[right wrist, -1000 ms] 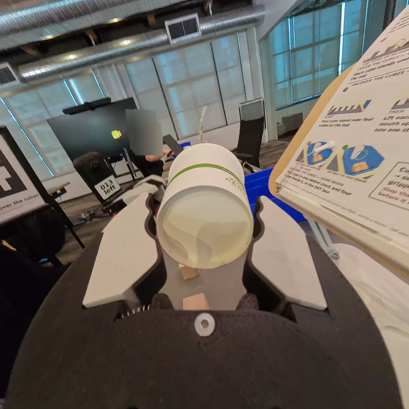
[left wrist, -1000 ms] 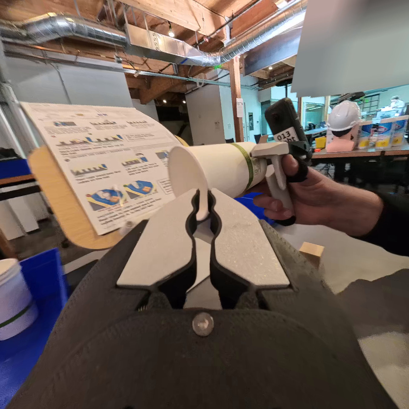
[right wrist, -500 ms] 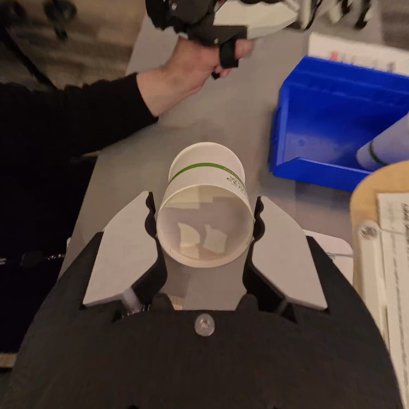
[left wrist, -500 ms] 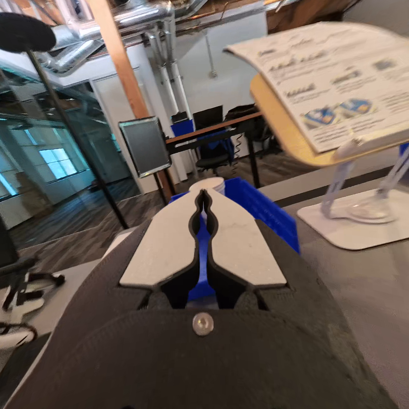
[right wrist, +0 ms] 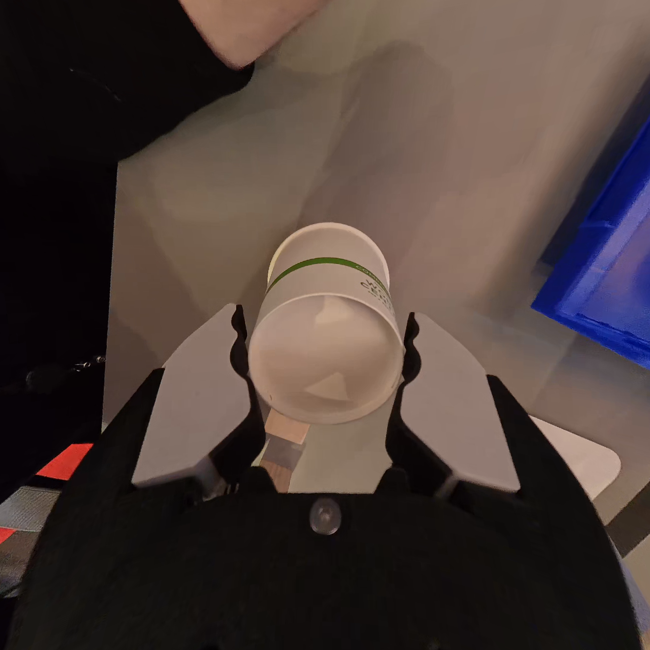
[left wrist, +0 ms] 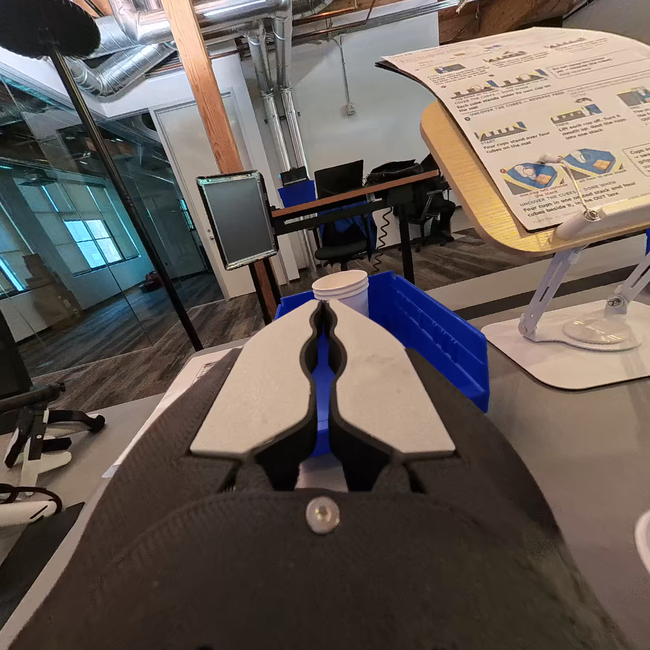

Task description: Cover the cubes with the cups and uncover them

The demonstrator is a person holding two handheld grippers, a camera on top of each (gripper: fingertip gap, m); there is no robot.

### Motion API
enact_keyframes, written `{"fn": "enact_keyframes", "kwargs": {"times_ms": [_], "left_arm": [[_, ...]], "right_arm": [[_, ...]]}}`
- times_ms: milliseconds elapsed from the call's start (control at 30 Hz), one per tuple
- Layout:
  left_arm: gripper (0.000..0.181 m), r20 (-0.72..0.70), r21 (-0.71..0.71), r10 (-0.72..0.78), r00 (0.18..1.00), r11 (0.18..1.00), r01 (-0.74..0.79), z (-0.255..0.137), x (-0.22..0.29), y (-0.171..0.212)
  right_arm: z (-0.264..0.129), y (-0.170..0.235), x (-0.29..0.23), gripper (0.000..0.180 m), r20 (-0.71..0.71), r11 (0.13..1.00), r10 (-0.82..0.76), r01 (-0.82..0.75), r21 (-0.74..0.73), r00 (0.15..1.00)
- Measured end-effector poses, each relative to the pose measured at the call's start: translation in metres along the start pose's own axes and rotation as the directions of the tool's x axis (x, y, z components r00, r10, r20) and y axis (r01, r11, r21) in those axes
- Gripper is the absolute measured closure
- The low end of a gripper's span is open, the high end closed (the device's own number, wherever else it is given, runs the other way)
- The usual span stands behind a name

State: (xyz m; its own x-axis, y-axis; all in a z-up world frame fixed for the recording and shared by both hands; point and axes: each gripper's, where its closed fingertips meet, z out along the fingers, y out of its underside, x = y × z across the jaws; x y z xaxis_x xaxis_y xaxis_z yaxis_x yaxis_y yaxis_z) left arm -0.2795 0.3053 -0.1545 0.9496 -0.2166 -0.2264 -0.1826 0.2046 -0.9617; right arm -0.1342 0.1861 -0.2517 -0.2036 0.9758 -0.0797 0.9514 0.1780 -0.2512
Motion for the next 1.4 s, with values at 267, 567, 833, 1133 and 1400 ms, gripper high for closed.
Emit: {"fn": "enact_keyframes", "kwargs": {"times_ms": [267,567,833,1133,1400], "left_arm": [[0.181,0.0,0.019,-0.038,0.999,0.999,0.038,-0.003,-0.004,-0.003],[0.181,-0.005,0.018,-0.053,0.999,0.998,0.053,-0.002,-0.002,-0.002],[0.181,-0.017,0.018,-0.062,0.998,0.998,0.063,-0.003,-0.001,0.0],[0.181,-0.036,-0.027,-0.039,0.999,0.999,0.038,0.008,0.003,0.007],[0.164,-0.144,-0.104,0.191,0.971,0.973,-0.206,0.067,0.003,-0.001]], "right_arm": [[0.037,0.009,-0.001,0.091,-0.005,0.989,-0.023,0.022,-0.147,1.0],[0.037,0.01,-0.001,0.091,-0.018,0.985,-0.03,0.026,-0.169,0.999],[0.016,0.002,0.004,0.047,-0.117,0.998,-0.05,0.045,-0.049,0.992],[-0.077,0.046,-0.02,0.087,-0.203,0.952,0.098,-0.032,0.306,0.974],[-0.084,0.113,-0.038,0.105,-0.133,0.828,0.269,-0.158,0.537,0.954]]}}
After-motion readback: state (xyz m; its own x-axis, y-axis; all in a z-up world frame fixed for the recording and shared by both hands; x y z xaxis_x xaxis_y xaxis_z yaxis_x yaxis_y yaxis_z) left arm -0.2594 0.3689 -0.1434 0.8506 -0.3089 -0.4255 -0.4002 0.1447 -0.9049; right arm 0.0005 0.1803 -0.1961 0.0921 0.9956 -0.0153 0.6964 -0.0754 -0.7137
